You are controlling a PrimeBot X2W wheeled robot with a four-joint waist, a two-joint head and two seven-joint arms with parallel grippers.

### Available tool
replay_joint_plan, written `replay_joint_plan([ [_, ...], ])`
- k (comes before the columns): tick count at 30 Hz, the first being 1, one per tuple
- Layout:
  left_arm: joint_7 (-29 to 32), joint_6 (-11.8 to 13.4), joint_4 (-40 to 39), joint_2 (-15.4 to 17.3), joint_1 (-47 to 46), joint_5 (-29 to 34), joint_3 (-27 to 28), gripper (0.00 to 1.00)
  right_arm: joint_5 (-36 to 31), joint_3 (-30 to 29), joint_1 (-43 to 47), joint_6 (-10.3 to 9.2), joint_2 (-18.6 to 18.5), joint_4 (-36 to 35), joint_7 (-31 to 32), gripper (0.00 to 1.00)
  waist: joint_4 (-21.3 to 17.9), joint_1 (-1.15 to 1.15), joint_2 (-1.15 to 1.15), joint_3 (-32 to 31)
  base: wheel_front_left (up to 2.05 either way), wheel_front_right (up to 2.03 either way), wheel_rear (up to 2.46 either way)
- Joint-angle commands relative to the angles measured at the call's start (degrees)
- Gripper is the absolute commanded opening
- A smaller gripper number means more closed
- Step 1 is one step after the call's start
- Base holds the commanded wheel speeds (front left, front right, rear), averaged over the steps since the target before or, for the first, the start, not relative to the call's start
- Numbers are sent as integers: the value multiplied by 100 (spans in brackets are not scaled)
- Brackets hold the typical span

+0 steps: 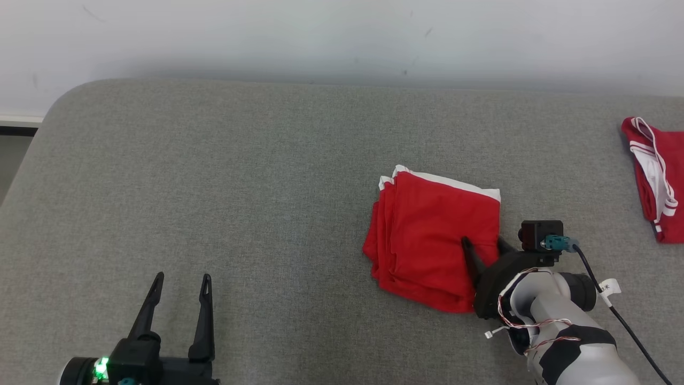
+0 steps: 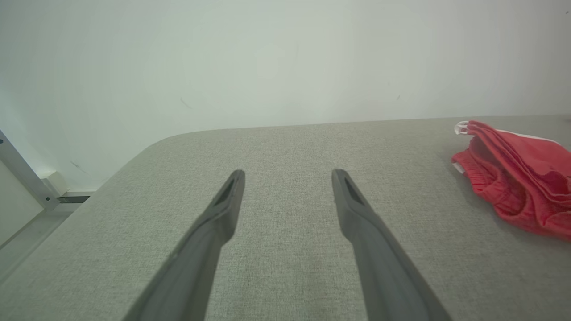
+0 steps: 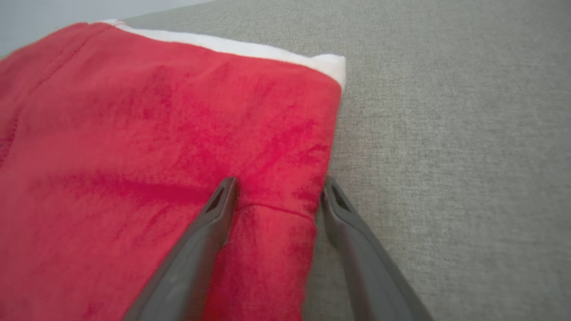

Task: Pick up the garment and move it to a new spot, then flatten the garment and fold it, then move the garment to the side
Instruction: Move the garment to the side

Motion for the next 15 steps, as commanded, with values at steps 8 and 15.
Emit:
replay_joint_plan([
  [8, -17, -27, -29, -48, -119, -64, -1, 100, 323, 578, -63, -9, -276, -201, 11, 0, -126, 0, 0, 93, 0, 0, 0],
  [15, -17, -22, -82, -77, -201, -47, -27, 100, 474, 1572, -413, -6, -992, -861, 83, 0, -388, 0, 0, 247, 0, 0, 0],
])
